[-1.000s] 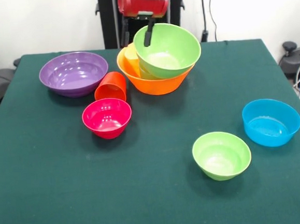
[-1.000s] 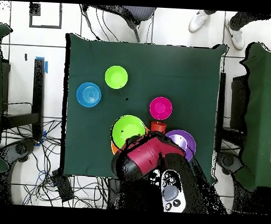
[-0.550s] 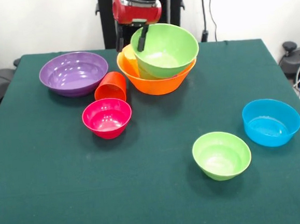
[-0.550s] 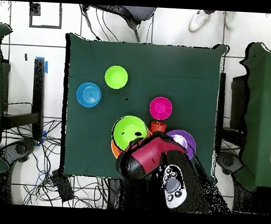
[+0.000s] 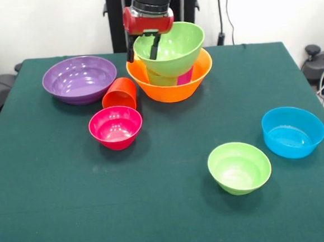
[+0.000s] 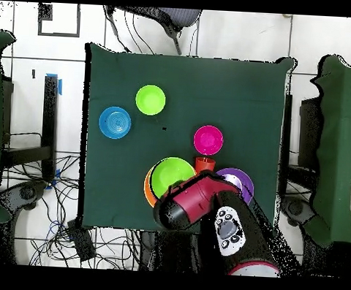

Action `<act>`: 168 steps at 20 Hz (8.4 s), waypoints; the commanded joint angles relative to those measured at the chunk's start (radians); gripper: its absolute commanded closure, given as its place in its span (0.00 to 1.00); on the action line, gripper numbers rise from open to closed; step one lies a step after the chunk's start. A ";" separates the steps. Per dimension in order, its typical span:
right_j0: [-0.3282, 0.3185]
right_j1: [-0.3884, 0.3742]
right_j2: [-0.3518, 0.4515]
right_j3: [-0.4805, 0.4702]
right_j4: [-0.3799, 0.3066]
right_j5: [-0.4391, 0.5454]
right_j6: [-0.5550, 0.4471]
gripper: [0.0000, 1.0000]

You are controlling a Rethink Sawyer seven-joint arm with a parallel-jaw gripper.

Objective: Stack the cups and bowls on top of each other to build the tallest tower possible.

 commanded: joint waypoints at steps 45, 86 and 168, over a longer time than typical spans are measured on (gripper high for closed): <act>-0.148 -0.069 0.193 0.089 -0.001 -0.122 -0.081 1.00; -0.491 -0.119 0.634 0.284 0.046 -0.126 -0.067 1.00; -1.077 -0.209 1.133 0.551 0.241 0.122 -0.343 1.00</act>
